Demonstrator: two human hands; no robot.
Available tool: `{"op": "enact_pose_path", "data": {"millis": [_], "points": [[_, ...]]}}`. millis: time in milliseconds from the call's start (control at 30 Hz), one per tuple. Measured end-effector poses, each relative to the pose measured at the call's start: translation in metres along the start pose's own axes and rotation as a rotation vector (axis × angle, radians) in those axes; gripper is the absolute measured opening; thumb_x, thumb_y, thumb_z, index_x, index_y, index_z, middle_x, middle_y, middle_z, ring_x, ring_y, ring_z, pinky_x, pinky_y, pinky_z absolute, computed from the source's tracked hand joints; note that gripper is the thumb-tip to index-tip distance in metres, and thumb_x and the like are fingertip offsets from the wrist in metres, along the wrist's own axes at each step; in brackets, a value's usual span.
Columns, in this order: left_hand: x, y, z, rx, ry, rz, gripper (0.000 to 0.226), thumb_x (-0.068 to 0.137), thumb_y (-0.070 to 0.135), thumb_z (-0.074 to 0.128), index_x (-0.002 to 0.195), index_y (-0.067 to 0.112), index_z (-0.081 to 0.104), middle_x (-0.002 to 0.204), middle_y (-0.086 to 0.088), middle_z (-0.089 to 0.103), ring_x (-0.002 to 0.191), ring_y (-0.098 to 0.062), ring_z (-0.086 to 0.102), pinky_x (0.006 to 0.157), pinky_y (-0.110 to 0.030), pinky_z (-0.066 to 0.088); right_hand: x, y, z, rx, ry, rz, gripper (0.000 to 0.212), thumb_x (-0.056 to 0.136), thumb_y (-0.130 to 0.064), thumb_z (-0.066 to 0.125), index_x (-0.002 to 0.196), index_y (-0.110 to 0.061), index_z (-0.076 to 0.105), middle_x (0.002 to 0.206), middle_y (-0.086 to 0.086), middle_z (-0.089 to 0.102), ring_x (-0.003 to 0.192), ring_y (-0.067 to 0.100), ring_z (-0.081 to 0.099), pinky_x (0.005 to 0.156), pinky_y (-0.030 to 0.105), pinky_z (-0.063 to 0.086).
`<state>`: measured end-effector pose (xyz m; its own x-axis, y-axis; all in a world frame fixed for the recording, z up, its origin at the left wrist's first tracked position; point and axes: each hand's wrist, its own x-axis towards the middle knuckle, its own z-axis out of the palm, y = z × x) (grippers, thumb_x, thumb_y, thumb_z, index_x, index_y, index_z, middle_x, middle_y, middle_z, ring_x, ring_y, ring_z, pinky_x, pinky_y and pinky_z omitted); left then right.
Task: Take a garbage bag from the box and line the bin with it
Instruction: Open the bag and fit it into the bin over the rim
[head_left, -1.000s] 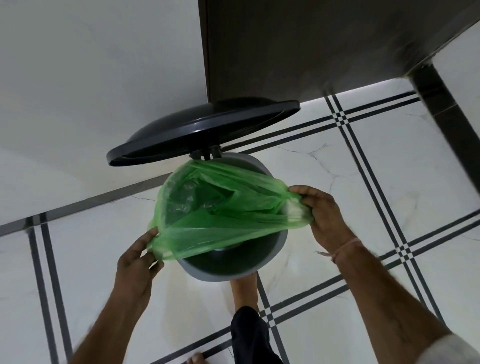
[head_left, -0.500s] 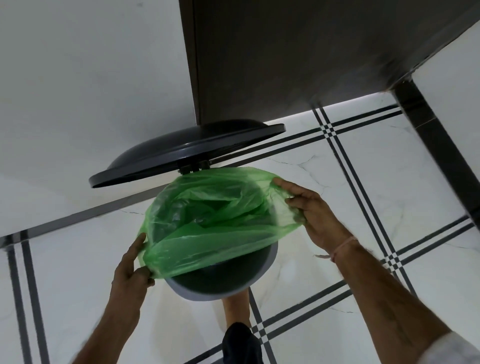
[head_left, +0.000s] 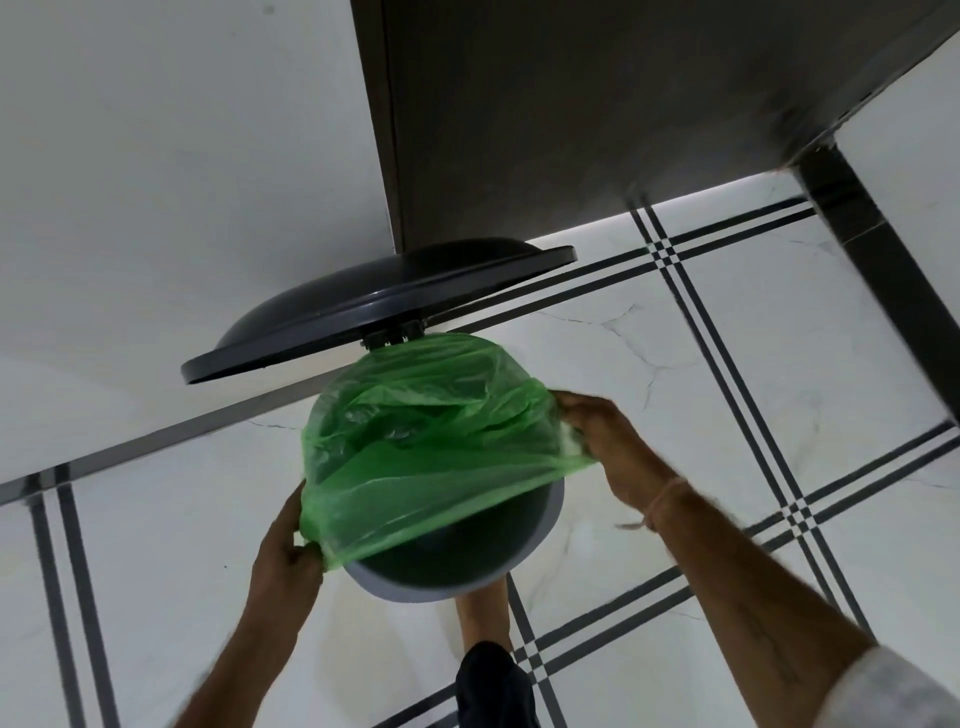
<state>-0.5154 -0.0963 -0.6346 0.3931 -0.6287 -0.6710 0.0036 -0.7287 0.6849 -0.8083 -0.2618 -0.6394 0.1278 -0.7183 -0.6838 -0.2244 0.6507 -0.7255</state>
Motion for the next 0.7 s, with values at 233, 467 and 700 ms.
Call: {"op": "enact_pose_path", "data": {"millis": [233,467,700], "points": [[-0.014,-0.048,0.013,-0.317,0.106,-0.228,0.055,0.074,0.002,0.067,0.124,0.014,0.050,0.108,-0.018,0.063,0.077,-0.030,0.058,0.073,-0.038,0.053,-0.036,0.073,0.004,0.418,0.096,-0.077,0.041,0.095,0.014,0.049,0.130,0.000,0.066,0.115,0.024,0.073,0.101,0.033,0.073,0.089,0.046,0.060],[-0.015,-0.061,0.016,-0.835,-0.004,-0.615,0.026,0.106,0.003,0.042,0.113,0.007,0.066,0.102,-0.007,0.072,0.080,-0.019,0.069,0.067,-0.028,0.063,-0.065,0.108,0.017,0.523,0.203,0.154,0.015,0.101,-0.019,0.061,0.088,-0.015,0.066,0.081,0.000,0.064,0.072,0.011,0.055,0.059,0.022,0.045],[-0.013,-0.066,0.022,-1.099,0.100,-0.675,0.028,0.107,0.009,0.041,0.099,0.009,0.069,0.090,-0.004,0.072,0.071,-0.012,0.067,0.072,-0.025,0.060,-0.067,0.110,0.022,0.895,0.151,0.475,0.020,0.106,-0.014,0.048,0.091,-0.012,0.062,0.069,-0.001,0.069,0.047,0.003,0.061,0.040,0.015,0.047]]}}
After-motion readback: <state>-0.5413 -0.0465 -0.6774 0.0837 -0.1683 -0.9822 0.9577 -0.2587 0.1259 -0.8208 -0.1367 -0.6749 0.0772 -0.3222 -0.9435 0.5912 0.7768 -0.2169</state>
